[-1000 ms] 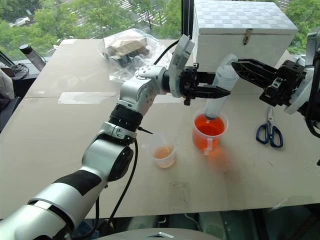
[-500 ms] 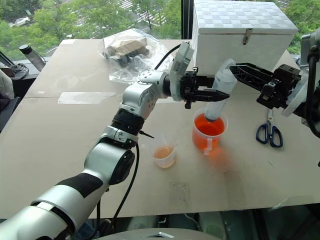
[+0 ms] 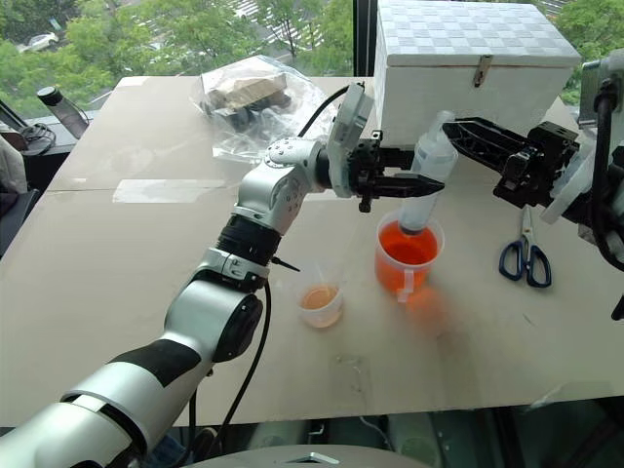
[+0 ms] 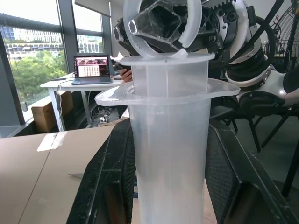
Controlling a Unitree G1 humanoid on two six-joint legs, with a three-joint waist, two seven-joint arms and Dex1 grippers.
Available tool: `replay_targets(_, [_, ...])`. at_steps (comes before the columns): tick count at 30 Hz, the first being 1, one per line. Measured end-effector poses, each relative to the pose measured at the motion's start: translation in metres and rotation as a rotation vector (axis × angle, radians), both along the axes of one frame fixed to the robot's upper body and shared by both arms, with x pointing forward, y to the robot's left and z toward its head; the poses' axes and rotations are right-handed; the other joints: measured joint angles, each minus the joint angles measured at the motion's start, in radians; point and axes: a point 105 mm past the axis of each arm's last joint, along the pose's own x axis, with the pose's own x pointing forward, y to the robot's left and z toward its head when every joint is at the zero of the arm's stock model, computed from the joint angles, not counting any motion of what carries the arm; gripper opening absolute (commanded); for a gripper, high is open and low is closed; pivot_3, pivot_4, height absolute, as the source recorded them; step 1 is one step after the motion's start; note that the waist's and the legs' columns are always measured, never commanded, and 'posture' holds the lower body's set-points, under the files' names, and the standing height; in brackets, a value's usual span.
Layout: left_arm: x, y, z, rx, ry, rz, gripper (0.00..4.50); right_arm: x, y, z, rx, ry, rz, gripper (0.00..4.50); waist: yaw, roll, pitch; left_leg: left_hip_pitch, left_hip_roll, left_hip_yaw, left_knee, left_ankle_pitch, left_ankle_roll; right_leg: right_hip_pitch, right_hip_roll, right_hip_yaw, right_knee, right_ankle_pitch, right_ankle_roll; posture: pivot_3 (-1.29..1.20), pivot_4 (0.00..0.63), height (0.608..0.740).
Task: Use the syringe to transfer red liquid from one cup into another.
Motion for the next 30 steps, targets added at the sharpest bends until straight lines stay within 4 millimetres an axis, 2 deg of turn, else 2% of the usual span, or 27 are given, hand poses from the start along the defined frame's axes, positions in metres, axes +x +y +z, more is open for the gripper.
replay_targets(24, [0.003, -0.001, -0.006, 0.013, 0.025, 0.012, 1.41, 0.004, -0.003, 0.006, 0.045, -0.001, -0.016, 0.08, -0.001, 0.0, 0.0, 0.0, 0.0, 0.0, 0.0, 0.0, 0.0, 0.0, 0.0, 0.0, 0.0, 0.0, 0.0, 0.0, 0.15, 0.74])
replay_targets(27, [0.002, -0.003, -0.008, 0.028, 0.022, 0.004, 1.41, 0.003, -0.005, 0.005, 0.027, -0.007, -0.013, 0.9, 0.001, 0.0, 0.0, 0.0, 0.0, 0.0, 0.0, 0.0, 0.0, 0.0, 0.0, 0.0, 0.0, 0.0, 0.0, 0.0, 0.15, 0.74])
replay_targets(28, [-0.001, -0.006, -0.009, 0.032, 0.022, -0.011, 1.41, 0.001, -0.007, 0.003, 0.009, -0.011, -0.014, 1.47, 0.001, 0.0, 0.0, -0.001, 0.0, 0.0, 0.0, 0.0, 0.0, 0.0, 0.0, 0.0, 0.0, 0.0, 0.0, 0.0, 0.15, 0.74])
replay_targets(30, [-0.001, -0.007, -0.01, 0.035, 0.022, -0.016, 1.41, 0.002, -0.011, 0.001, -0.001, -0.012, -0.035, 1.57, 0.0, 0.0, 0.0, -0.001, 0.0, 0.0, 0.0, 0.0, 0.0, 0.0, 0.0, 0.0, 0.0, 0.0, 0.0, 0.0, 0.15, 0.74])
